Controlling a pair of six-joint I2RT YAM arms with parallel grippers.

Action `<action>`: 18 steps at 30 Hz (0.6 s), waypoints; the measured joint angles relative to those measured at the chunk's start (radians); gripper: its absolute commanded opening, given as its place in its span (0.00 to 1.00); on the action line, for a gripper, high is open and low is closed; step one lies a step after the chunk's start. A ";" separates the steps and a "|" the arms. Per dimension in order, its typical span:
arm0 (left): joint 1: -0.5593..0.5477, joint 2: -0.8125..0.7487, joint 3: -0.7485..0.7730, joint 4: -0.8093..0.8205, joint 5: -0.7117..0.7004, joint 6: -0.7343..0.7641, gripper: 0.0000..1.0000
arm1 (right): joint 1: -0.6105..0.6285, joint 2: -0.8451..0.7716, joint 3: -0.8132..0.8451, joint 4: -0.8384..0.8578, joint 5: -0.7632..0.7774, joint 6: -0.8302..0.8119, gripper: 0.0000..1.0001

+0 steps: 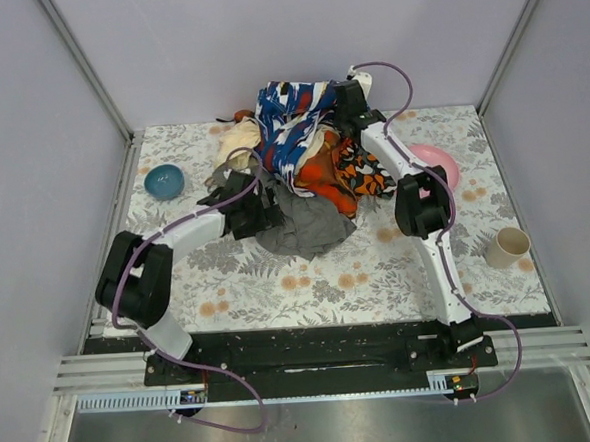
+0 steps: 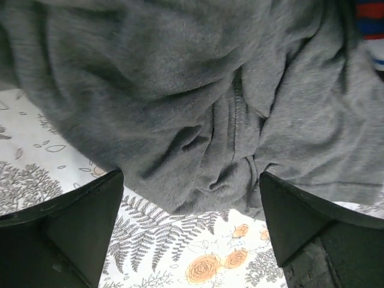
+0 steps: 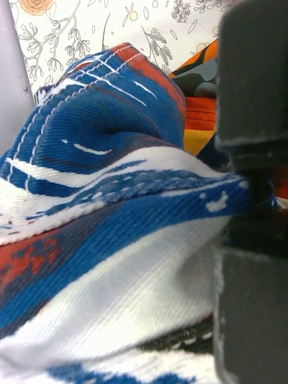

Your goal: Pick out a specific cloth from the pile

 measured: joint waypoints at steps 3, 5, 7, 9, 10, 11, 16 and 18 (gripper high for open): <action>-0.024 0.067 0.020 -0.008 0.000 0.010 0.99 | 0.000 -0.035 -0.055 0.020 -0.011 -0.007 0.55; -0.039 0.094 0.026 -0.021 -0.001 0.014 0.99 | 0.000 -0.068 -0.098 0.016 -0.013 -0.015 0.80; -0.053 0.117 0.040 -0.034 -0.006 0.019 0.99 | -0.001 -0.106 -0.145 0.010 -0.018 -0.019 0.99; -0.071 0.139 0.074 -0.054 -0.030 0.021 0.99 | -0.004 -0.158 -0.209 0.003 -0.026 -0.025 0.99; -0.080 0.156 0.097 -0.064 -0.047 0.020 0.99 | -0.006 -0.190 -0.246 0.000 -0.031 -0.027 0.99; -0.090 0.177 0.124 -0.079 -0.069 0.020 0.99 | -0.006 -0.217 -0.275 -0.004 -0.034 -0.031 0.99; -0.129 0.275 0.256 -0.177 -0.180 0.005 0.85 | -0.005 -0.480 -0.553 0.024 -0.041 -0.041 0.99; -0.140 0.301 0.288 -0.205 -0.212 0.001 0.61 | -0.005 -0.626 -0.694 0.064 -0.039 -0.043 0.99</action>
